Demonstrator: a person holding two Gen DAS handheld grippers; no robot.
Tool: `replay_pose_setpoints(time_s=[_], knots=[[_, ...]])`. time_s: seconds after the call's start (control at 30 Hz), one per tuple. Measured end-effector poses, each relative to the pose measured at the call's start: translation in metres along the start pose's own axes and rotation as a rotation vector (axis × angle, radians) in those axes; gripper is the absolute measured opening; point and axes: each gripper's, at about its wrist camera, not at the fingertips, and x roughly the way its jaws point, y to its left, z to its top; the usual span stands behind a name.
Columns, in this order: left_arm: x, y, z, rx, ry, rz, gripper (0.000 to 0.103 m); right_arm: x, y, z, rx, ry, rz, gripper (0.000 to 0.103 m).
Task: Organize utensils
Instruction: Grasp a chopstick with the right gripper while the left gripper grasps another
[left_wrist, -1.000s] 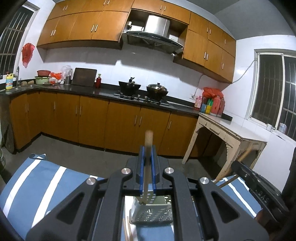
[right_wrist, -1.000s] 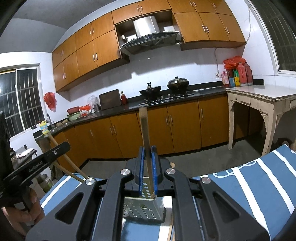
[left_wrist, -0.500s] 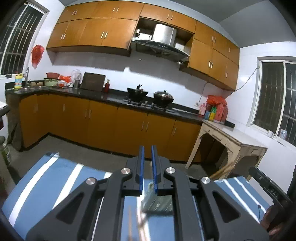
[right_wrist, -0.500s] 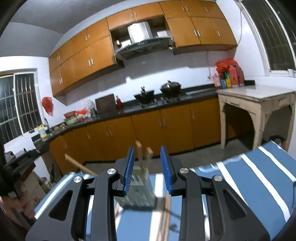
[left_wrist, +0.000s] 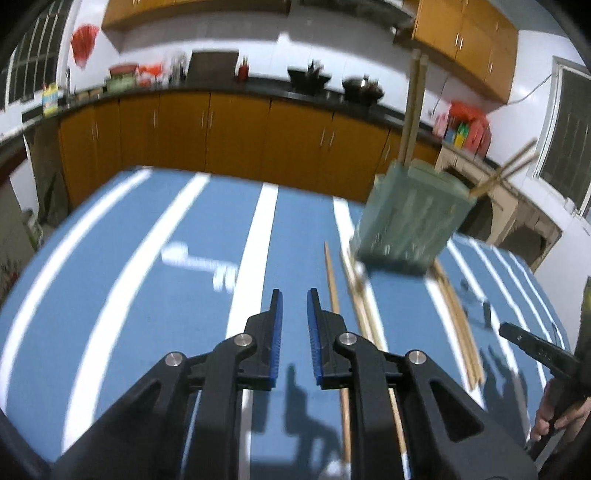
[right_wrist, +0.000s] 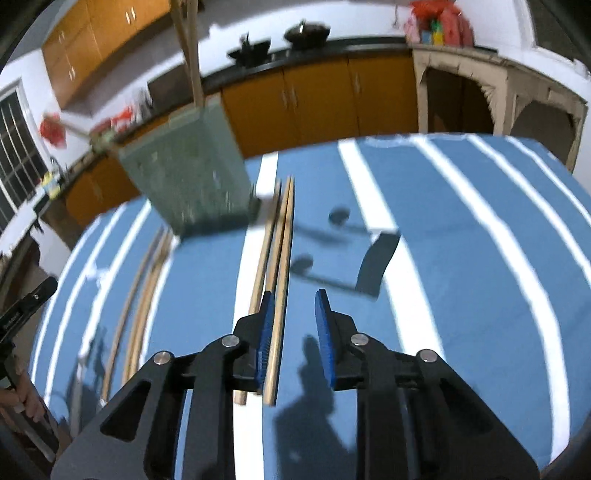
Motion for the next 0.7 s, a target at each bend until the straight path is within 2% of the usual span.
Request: replay_pose_setpoints(time_s=[0.3, 0.4, 0.6, 0.7], knots=[[0.017, -0.011, -0.019, 0.026, 0.084, -0.043, 0.018, 0.027, 0.016, -0.006, -0.066, 0.066, -0.018, 0.017], [0.02, -0.017, -0.02, 0.038, 0.1, -0.057, 0.018, 0.034, 0.018, -0.008, -0.092, 0.083, -0.053, 0.014], [0.03, -0.029, -0.024, 0.058, 0.136, -0.092, 0.018, 0.035, 0.022, -0.014, -0.132, 0.077, -0.072, 0.013], [0.034, -0.035, -0.027, 0.073, 0.151, -0.107, 0.018, 0.035, 0.022, -0.015, -0.148, 0.069, -0.1, 0.008]])
